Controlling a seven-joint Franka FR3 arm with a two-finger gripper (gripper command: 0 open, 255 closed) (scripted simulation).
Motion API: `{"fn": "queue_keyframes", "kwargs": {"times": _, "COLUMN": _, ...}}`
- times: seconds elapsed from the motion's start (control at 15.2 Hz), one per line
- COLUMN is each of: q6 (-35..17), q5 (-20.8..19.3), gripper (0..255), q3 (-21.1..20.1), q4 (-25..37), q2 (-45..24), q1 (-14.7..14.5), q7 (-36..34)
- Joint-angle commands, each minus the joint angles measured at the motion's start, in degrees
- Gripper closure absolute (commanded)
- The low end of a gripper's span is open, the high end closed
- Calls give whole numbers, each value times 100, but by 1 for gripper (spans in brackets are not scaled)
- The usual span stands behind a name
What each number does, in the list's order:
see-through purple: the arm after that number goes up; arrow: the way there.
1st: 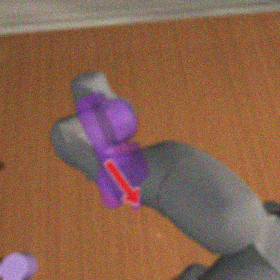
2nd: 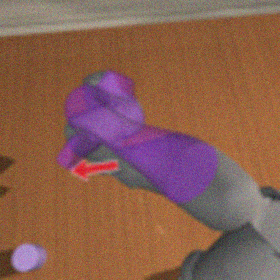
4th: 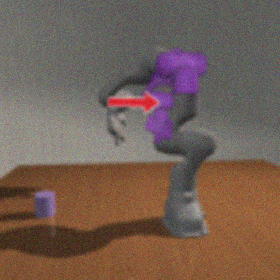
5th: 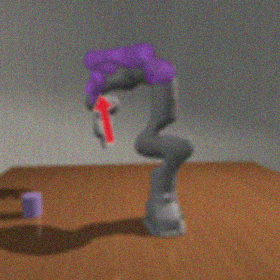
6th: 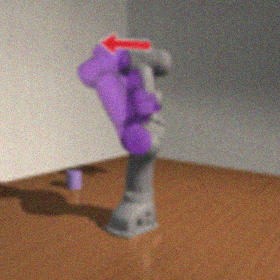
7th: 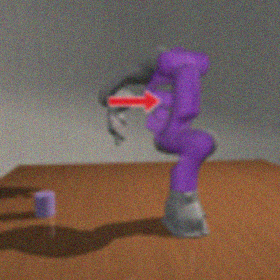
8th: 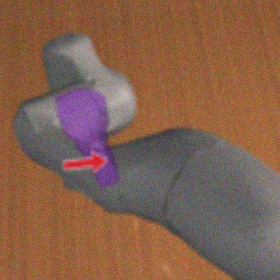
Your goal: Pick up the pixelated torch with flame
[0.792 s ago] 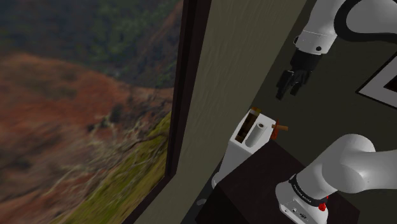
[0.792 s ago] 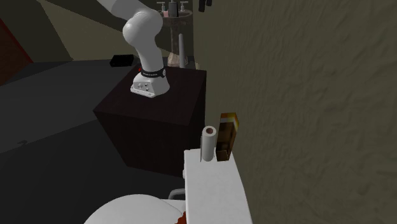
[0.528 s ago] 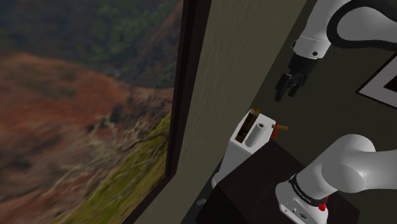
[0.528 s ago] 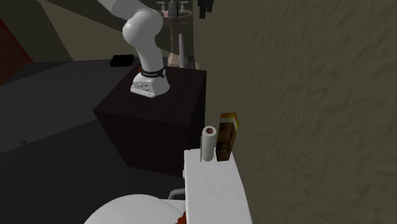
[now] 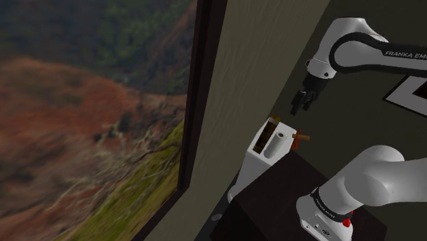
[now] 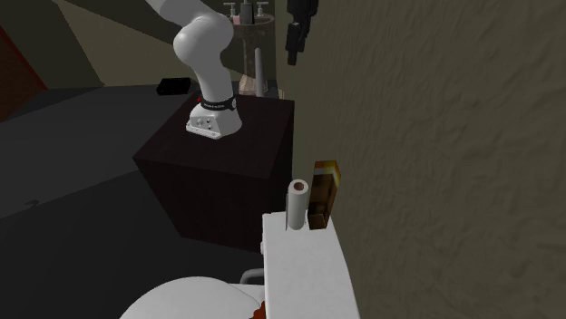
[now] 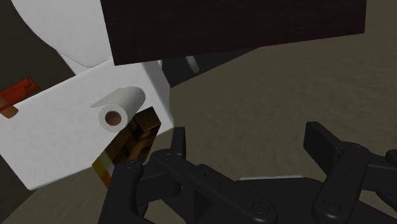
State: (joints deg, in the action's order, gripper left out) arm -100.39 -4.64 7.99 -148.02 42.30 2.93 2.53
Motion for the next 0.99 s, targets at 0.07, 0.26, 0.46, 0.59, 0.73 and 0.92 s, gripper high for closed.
{"fn": "queue_keyframes", "kwargs": {"times": 0.07, "q6": -642, "q5": -181, "gripper": 0, "q3": 299, "q4": -135, "q2": -432, "q1": 73, "q7": 346}}
{"fn": "queue_keyframes", "kwargs": {"times": 0.26, "q6": -1235, "q5": -331, "gripper": 0, "q3": 614, "q4": -210, "q2": -887, "q1": 148, "q7": 710}}
{"fn": "queue_keyframes", "kwargs": {"times": 0.46, "q6": -1832, "q5": -417, "gripper": 0, "q3": 933, "q4": -201, "q2": -1431, "q1": 189, "q7": 1087}}
{"fn": "queue_keyframes", "kwargs": {"times": 0.59, "q6": -2225, "q5": -423, "gripper": 0, "q3": 1144, "q4": -148, "q2": -1837, "q1": 195, "q7": 1356}}
{"fn": "queue_keyframes", "kwargs": {"times": 0.73, "q6": -2606, "q5": -375, "gripper": 0, "q3": 1352, "q4": -58, "q2": -2274, "q1": 182, "q7": 1647}}
{"fn": "queue_keyframes", "kwargs": {"times": 0.92, "q6": -3144, "q5": -173, "gripper": 0, "q3": 1650, "q4": 144, "q2": -2978, "q1": 131, "q7": 2144}}
